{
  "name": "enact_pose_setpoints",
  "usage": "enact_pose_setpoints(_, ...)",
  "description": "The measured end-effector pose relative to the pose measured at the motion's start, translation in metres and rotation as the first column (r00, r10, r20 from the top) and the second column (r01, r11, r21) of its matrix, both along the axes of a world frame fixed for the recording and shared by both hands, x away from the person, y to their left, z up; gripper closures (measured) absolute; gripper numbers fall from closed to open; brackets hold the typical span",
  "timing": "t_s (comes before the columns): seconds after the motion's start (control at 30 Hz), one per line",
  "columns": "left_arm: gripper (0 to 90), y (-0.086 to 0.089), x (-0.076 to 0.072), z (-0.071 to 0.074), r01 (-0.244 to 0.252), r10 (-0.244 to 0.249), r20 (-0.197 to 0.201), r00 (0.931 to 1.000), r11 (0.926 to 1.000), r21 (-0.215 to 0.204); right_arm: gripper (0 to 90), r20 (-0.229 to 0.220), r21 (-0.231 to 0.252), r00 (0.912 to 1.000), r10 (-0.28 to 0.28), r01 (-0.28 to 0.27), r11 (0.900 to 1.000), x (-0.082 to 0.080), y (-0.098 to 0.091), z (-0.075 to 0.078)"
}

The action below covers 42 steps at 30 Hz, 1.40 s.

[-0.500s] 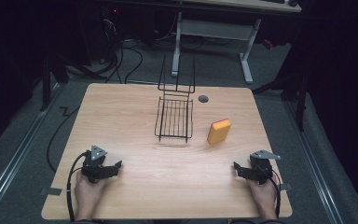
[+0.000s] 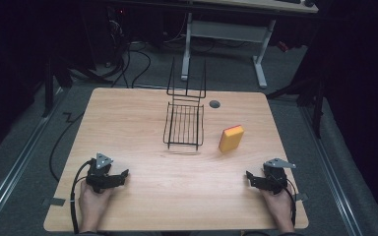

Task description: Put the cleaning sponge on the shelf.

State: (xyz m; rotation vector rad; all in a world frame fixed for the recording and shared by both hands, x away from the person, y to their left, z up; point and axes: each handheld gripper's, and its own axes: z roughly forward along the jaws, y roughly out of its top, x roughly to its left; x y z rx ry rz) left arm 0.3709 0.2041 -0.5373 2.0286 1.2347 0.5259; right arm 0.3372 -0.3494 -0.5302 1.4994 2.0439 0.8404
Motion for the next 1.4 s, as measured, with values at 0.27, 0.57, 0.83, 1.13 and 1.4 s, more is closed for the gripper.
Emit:
enact_pose_setpoints(0.27, 21.2, 0.0, 0.0, 0.0, -0.003, 0.003, 0.0, 1.0, 1.0, -0.002, 20.7, 0.001, -0.003, 1.0, 0.001, -0.001, 1.0, -0.001, 0.0, 0.0)
enact_pose_setpoints(0.57, 21.3, 0.0, 0.0, 0.0, -0.004, 0.004, 0.0, 1.0, 1.0, -0.003, 19.4, -0.006, 0.004, 1.0, -0.007, 0.007, 1.0, -0.003, 0.0, 0.001)
enact_pose_setpoints(0.83, 21.3, 0.0, 0.0, 0.0, -0.004, 0.004, 0.0, 1.0, 1.0, -0.003, 18.1, 0.022, 0.062, 0.9997, 0.006, -0.007, 0.998, -0.007, 0.002, 0.008)
enact_pose_setpoints(1.13, 21.4, 0.0, 0.0, 0.0, -0.005, 0.005, 0.001, 1.0, 1.0, -0.004, 13.9, 0.085, 0.129, 0.9956, 0.039, -0.05, 0.9904, -0.005, 0.008, 0.026)
enact_pose_setpoints(1.4, 21.5, 0.0, 0.0, 0.0, -0.004, 0.004, 0.0, 1.0, 1.0, -0.002, 10.0, 0.112, 0.154, 0.9917, 0.064, -0.081, 0.9847, 0.004, 0.016, 0.038)
